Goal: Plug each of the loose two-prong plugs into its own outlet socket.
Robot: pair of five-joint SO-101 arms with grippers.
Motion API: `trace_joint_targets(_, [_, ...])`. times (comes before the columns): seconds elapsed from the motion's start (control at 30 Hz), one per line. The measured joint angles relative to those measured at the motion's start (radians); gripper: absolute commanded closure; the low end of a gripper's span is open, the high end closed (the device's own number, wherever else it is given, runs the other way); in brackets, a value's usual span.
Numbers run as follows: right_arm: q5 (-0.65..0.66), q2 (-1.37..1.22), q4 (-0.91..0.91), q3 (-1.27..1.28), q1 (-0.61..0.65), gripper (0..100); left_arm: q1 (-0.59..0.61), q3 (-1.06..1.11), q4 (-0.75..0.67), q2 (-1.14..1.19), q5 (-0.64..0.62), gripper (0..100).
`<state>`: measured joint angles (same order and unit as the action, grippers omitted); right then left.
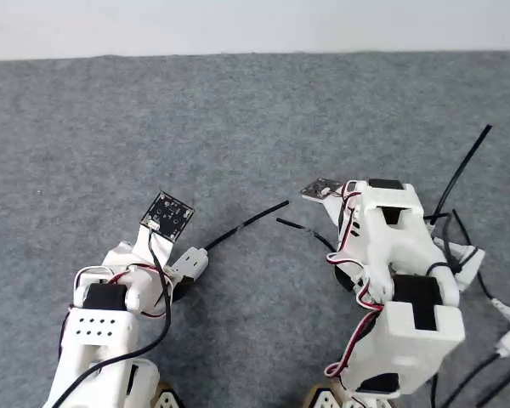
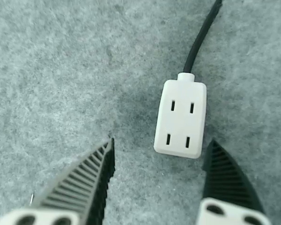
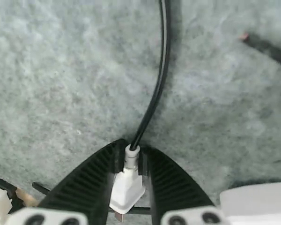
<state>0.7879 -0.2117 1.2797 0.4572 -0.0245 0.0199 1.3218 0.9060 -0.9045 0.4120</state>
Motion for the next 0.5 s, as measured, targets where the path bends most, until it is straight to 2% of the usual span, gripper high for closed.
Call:
trace_joint_targets(0.2, [-0.086, 0.158, 0.009, 0.014, 0.011, 99.0, 0.025, 0.000, -0.021, 0.000, -0.044, 84])
trace_joint_targets(0.37, [-0.158, 0.450, 0.072, 0.014, 0.034, 99.0, 0.040, 0.000, -0.021, 0.000, -0.058, 84])
trace_joint_targets(0.5, [-0.236, 0.706, 0.104, 0.014, 0.115, 99.0, 0.037, 0.000, -0.021, 0.000, -0.060, 85])
